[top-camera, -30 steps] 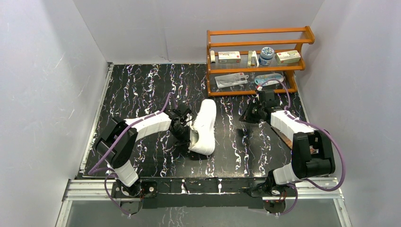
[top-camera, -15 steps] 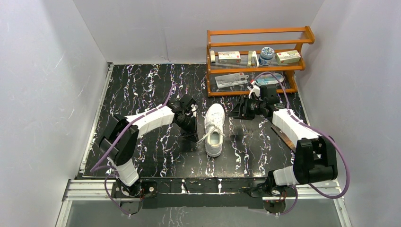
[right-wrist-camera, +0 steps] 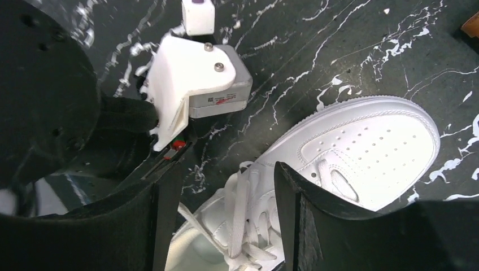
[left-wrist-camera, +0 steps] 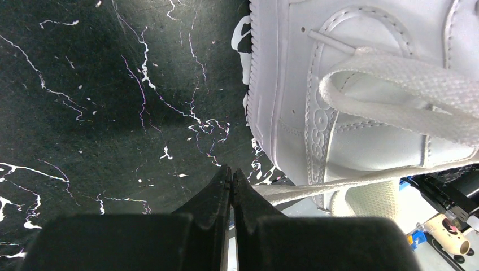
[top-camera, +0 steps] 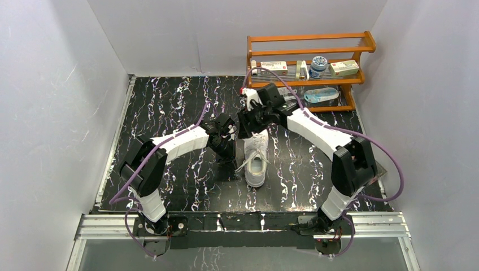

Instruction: Tie the shoes

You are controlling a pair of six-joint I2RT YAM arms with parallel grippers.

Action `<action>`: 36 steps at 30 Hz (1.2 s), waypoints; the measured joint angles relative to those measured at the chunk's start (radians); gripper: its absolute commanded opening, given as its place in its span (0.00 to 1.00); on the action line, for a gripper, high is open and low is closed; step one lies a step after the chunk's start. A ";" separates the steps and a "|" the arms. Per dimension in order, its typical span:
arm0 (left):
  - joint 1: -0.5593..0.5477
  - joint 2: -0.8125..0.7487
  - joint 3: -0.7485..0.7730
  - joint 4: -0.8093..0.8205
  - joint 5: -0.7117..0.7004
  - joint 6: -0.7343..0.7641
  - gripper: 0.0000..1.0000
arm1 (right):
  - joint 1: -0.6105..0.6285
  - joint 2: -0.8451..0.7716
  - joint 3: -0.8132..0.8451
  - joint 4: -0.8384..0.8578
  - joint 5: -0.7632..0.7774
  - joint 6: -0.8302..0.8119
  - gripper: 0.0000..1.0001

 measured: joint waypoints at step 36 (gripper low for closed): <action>0.000 0.004 0.000 0.001 0.002 -0.002 0.00 | 0.069 -0.087 -0.117 0.018 0.254 -0.071 0.00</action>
